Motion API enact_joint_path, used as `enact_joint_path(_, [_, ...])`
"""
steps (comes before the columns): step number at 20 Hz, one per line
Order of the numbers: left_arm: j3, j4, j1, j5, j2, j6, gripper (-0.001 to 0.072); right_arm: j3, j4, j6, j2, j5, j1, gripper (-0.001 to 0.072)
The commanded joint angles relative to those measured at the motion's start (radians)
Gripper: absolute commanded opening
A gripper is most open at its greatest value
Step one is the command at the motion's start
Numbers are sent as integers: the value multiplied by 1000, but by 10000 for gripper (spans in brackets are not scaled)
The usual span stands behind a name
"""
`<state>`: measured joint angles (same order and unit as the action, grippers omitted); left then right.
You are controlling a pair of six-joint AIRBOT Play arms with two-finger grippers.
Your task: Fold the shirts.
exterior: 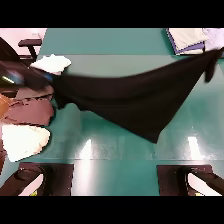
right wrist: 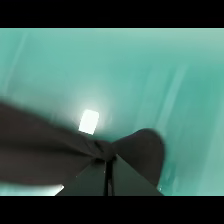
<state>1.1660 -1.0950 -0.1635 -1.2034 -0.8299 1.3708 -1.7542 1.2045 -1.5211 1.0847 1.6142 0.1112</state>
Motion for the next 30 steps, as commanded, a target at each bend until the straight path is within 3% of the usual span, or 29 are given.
enact_joint_path(1, [-319, -27, -115, 39, 0, -2, 23, 312, 2, -4, -52, -57, 55, 14])
enact_joint_path(5, [-399, -18, -217, -100, 0, -2, 28, 595, 0, -4, -164, -185, 93, 14])
enact_joint_path(6, [-399, -4, -228, -109, 0, -2, 189, 622, 0, -5, -174, -186, 93, 14])
enact_joint_path(7, [-399, 19, -229, -103, 0, -2, 531, 634, 0, -6, -175, -185, 92, 14])
enact_joint_path(8, [-395, 29, -229, -77, 0, -1, 611, 636, 0, -6, -171, -185, 92, 14])
enact_joint_path(11, [-327, -48, -192, 19, 0, 18, 609, 628, -10, -6, -147, -196, 92, 14])
enact_joint_path(13, [-271, -131, -90, 125, -3, 69, 608, 628, -11, -6, -126, -197, 93, 14])
enact_joint_path(14, [-258, -129, -23, 177, -19, 91, 547, 628, -23, -6, -116, -198, 93, 15])
enact_joint_path(15, [-247, -117, 40, 217, -58, 91, 427, 628, -37, -6, -104, -203, 93, 15])
enact_joint_path(16, [-238, -104, 81, 241, -109, 85, 418, 628, -42, -6, -94, -208, 95, 15])
enact_joint_path(23, [-113, 82, 114, 215, -595, -62, 447, 628, -60, -6, -56, -214, 94, 15])
enact_joint_path(30, [-45, 128, 89, 198, -731, -96, 446, 628, -61, -6, -56, -233, 94, 15])
